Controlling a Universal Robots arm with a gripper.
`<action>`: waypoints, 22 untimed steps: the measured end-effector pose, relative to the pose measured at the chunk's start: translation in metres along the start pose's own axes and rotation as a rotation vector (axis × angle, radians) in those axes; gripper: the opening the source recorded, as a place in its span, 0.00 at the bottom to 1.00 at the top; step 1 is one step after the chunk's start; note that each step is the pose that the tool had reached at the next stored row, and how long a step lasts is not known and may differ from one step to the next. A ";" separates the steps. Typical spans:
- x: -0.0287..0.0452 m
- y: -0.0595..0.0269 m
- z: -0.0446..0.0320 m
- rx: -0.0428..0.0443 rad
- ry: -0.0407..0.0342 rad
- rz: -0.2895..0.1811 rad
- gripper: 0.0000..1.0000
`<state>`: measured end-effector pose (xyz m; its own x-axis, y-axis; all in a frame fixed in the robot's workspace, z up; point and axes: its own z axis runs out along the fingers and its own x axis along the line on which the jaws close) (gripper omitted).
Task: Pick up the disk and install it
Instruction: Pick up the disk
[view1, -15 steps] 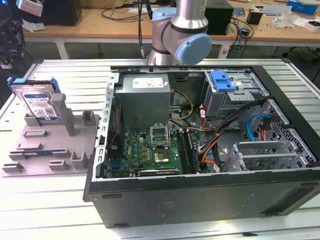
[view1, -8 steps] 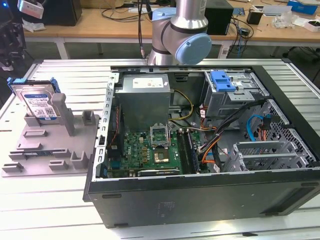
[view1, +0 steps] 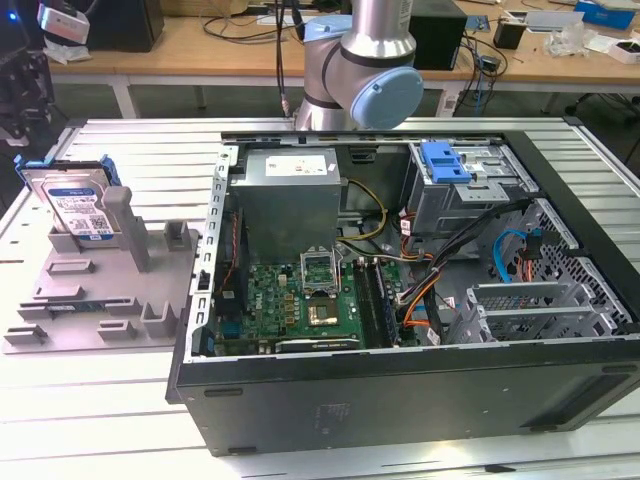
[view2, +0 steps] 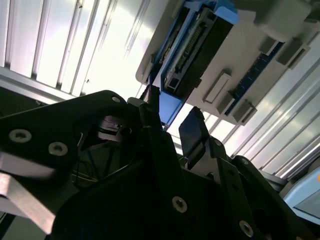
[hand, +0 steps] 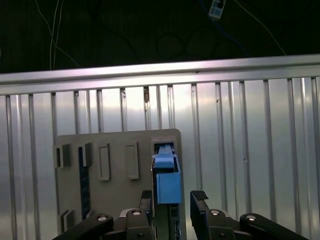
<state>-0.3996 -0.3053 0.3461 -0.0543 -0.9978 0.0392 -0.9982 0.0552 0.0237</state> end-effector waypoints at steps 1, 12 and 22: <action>0.0000 0.0001 0.0005 0.0000 0.0001 0.000 0.44; 0.0031 0.0009 0.0063 0.0002 0.0000 0.000 0.44; 0.0036 0.0008 0.0119 -0.0001 0.0001 0.000 0.44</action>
<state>-0.4009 -0.3093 0.3343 -0.0543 -0.9978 0.0392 -0.9982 0.0553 0.0238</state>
